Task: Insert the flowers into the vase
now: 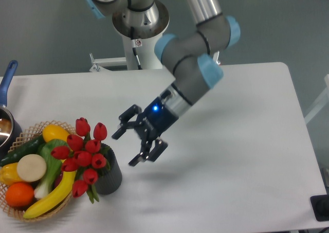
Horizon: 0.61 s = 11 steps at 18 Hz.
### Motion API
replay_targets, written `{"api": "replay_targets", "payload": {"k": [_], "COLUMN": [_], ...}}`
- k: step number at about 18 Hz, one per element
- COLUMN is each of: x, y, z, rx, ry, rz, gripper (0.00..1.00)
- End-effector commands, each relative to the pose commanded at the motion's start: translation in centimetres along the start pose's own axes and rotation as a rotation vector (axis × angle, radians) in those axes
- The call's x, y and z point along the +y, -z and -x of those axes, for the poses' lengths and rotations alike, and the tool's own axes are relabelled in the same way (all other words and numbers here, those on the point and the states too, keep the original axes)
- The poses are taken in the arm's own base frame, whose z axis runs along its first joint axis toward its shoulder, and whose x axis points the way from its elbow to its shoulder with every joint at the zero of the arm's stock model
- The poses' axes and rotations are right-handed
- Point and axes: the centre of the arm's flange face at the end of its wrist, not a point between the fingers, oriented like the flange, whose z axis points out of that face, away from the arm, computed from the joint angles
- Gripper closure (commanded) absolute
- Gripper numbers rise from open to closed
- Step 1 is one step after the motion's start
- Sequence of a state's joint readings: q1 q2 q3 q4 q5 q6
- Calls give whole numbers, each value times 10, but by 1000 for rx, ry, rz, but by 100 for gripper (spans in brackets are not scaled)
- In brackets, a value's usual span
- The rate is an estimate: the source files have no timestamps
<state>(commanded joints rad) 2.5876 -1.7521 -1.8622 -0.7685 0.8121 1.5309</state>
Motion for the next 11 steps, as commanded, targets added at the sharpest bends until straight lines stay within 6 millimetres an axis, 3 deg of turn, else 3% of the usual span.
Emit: {"api": "replay_targets", "payload": {"k": [4, 8, 11], "x": [6, -2, -10], "y": [61, 106, 135], "z": [14, 9, 21], "rx": [-116, -165, -138], "ry": [-5, -5, 2], "rz": [115, 303, 406], "gripper": [0, 0, 0]}}
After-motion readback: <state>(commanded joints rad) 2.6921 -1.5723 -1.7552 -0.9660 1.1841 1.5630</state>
